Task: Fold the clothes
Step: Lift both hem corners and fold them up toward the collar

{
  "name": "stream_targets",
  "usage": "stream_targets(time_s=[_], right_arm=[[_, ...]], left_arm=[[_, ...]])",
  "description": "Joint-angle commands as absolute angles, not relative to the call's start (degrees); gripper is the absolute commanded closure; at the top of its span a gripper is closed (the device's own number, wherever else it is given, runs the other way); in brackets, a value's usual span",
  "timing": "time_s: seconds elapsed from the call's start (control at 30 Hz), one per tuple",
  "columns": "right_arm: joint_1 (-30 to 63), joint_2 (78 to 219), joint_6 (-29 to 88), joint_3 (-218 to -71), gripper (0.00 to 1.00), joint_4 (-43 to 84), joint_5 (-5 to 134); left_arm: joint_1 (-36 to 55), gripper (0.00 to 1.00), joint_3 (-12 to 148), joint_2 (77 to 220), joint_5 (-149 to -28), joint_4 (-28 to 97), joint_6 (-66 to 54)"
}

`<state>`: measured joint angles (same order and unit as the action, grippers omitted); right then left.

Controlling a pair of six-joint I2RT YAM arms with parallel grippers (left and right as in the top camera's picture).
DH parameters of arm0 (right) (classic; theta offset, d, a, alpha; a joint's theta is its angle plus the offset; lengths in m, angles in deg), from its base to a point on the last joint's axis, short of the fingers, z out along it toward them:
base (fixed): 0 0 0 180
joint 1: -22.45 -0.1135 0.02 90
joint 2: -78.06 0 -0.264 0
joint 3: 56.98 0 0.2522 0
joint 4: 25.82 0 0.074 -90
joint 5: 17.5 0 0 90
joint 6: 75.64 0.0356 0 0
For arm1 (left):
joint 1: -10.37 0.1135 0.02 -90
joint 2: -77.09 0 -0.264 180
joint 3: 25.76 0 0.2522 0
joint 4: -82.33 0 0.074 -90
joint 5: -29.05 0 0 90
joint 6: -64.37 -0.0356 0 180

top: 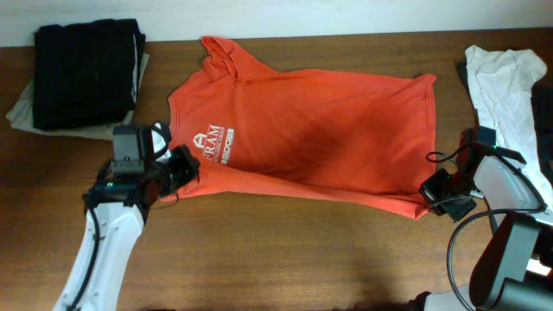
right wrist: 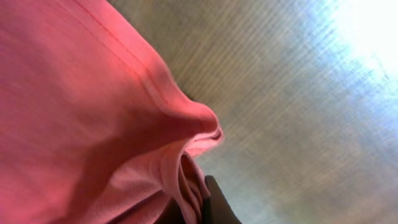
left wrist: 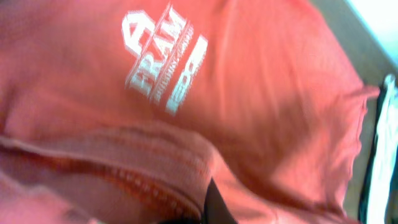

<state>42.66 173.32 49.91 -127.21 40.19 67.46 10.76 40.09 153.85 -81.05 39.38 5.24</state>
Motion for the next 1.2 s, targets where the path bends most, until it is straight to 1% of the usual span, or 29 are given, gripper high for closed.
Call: stream_targets(time_s=[0.0,0.2,0.3,0.43,0.5,0.6,0.73,0.9,0.93,0.97,1.0,1.03,1.07,1.1,1.13,1.17], right_arm=[[42.7,173.6,49.8,-128.3,0.96,36.2,66.7],[42.7,173.6,49.8,-128.3,0.96,26.6,59.3],[42.7,173.6,49.8,-128.3,0.92,23.5,57.4],[42.7,173.6,50.0,-128.3,0.91,21.9,56.0],[42.7,173.6,50.0,-128.3,0.89,21.7,55.9],[42.7,173.6,50.0,-128.3,0.89,20.8,52.9],[42.7,173.6,50.0,-128.3,0.93,18.3,51.7],[42.7,173.6,50.0,-128.3,0.91,11.7,51.8],[42.7,173.6,50.0,-128.3,0.89,11.2,52.2],[42.7,173.7,50.0,-128.3,0.87,10.7,53.1],[42.5,173.9,50.0,-128.3,0.81,10.0,54.0],[42.2,174.1,50.0,-128.3,0.73,9.2,55.7],[41.9,174.3,50.0,-128.3,0.69,8.5,57.4],[41.5,174.3,50.0,-128.3,0.61,8.0,58.5],[41.1,174.4,50.0,-128.3,0.44,7.4,59.7],[40.8,174.4,50.0,-128.3,0.36,6.5,59.6]], left_arm=[[10.1,1.0,40.9,159.9,-77.0,43.5,4.3],[9.5,0.99,40.9,168.7,-75.9,55.9,4.3],[9.5,0.99,40.9,170.1,-73.9,62.2,4.3],[9.5,0.99,40.9,172.0,-68.4,64.6,4.3],[9.5,0.99,40.9,174.1,-68.4,65.6,4.3],[9.5,0.99,40.9,178.4,-68.4,69.3,4.3],[9.5,0.99,40.9,183.3,-68.4,75.2,4.3],[9.5,0.98,40.9,185.1,-67.0,75.4,4.3],[9.5,0.95,40.9,185.1,-66.0,75.7,4.3],[9.5,0.94,40.9,185.1,-65.1,76.1,4.3],[9.5,0.93,40.9,185.1,-64.1,76.7,4.3],[9.5,0.87,40.9,185.1,-63.9,77.5,4.3],[9.5,0.82,40.9,185.1,-64.0,78.1,4.3],[9.5,0.74,40.9,185.1,-64.1,78.5,4.3],[9.5,0.59,40.9,185.1,-64.1,78.9,4.3],[9.5,0.47,40.9,185.1,-64.1,79.1,4.3]])
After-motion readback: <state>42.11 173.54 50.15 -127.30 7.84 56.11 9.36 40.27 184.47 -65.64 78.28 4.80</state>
